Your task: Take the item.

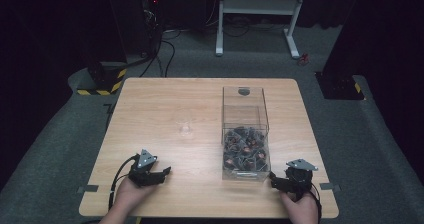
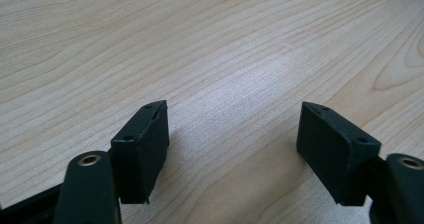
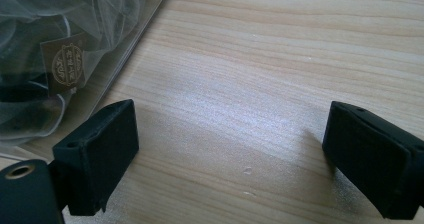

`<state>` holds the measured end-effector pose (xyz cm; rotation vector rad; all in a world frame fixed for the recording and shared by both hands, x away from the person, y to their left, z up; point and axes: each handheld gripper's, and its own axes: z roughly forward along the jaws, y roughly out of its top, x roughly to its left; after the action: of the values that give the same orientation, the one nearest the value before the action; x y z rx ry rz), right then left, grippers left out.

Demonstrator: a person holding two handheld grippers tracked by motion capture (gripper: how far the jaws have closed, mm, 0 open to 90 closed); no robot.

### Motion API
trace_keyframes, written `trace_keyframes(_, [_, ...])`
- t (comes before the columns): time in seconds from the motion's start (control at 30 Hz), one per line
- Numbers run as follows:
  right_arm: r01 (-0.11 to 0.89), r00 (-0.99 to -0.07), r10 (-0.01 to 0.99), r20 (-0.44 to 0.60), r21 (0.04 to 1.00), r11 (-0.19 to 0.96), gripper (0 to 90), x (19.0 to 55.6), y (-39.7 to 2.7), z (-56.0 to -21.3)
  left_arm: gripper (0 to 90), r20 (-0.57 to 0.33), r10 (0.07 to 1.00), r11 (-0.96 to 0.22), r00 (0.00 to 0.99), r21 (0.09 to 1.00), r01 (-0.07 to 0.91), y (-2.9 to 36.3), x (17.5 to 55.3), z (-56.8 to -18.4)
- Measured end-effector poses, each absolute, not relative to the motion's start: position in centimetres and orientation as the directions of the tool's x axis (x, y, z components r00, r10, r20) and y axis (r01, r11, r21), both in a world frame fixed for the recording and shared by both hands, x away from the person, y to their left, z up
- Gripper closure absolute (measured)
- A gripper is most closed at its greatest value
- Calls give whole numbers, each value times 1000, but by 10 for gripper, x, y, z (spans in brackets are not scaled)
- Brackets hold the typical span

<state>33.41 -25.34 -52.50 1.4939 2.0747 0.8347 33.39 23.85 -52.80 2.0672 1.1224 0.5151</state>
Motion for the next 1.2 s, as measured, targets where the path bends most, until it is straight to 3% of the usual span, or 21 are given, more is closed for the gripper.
trace_keyframes(1.2, [672, -334, 942, -10, 698, 246, 74, 332, -253, -525, 293, 10, 839, -369, 544, 744, 557, 239, 335, -527])
